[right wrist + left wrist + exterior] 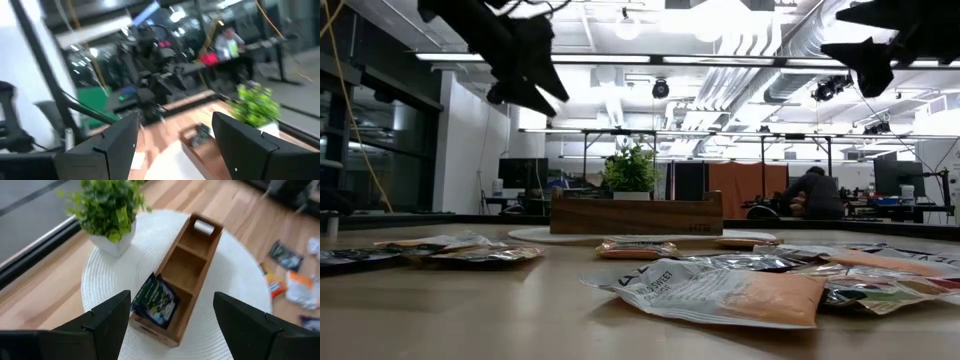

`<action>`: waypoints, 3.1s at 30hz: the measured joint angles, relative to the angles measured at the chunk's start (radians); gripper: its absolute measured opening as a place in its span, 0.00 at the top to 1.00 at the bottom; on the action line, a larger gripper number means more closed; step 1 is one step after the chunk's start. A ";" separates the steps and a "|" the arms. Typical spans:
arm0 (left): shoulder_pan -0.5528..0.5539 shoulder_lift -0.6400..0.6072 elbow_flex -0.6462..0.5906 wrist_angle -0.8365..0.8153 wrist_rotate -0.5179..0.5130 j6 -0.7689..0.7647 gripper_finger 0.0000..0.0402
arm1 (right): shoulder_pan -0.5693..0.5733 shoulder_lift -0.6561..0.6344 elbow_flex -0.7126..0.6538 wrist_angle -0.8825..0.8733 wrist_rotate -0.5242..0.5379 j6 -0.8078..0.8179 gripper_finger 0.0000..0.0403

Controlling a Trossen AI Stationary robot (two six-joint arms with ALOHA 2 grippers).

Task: Pick & Place Tea
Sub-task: Put the black tea bag into the left section of the wooden organizer

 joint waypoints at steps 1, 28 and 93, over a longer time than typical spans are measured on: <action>0.000 -0.016 0.000 -0.010 0.003 -0.007 0.30 | 0.001 -0.006 -0.023 0.040 -0.004 0.000 0.38; -0.472 -0.313 -0.261 0.006 -0.229 -0.400 0.30 | 0.000 0.031 -0.226 0.406 0.055 -0.026 0.38; -0.929 0.415 -0.195 0.213 -0.061 -1.557 0.30 | 0.000 0.031 -0.227 0.386 0.054 -0.026 0.38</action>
